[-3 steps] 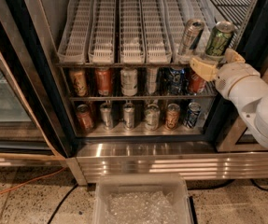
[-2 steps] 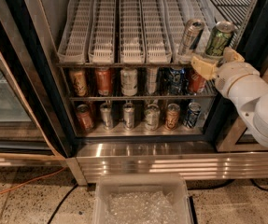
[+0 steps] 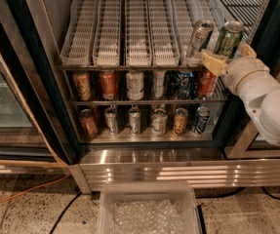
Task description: Pick green can from top shelf of fridge
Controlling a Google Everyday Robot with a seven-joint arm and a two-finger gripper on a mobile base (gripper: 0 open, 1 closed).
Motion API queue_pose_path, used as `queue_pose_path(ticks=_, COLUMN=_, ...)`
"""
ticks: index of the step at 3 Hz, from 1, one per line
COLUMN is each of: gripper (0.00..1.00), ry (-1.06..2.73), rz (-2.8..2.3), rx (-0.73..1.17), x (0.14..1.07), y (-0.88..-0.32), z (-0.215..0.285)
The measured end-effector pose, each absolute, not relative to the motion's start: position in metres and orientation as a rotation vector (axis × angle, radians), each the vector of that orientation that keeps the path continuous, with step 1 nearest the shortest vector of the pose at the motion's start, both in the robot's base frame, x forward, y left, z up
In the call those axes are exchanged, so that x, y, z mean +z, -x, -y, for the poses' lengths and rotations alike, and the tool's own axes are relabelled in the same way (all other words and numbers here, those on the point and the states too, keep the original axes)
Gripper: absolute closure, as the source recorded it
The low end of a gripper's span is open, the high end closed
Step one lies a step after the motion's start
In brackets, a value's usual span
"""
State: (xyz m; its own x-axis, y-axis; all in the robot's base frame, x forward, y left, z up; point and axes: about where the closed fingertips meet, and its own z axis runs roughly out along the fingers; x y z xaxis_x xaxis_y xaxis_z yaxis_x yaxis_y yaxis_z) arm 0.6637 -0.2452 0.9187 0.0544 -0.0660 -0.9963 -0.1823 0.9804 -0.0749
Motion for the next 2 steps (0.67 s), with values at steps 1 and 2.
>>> queue_pose_path(ticks=1, gripper=0.33, ry=0.197, rz=-1.511, rx=0.058, x=0.923, y=-0.665, z=0.256)
queue_pose_path(ticks=2, gripper=0.34, ry=0.191, rz=-1.511, rx=0.022, x=0.925, y=-0.667, z=0.268)
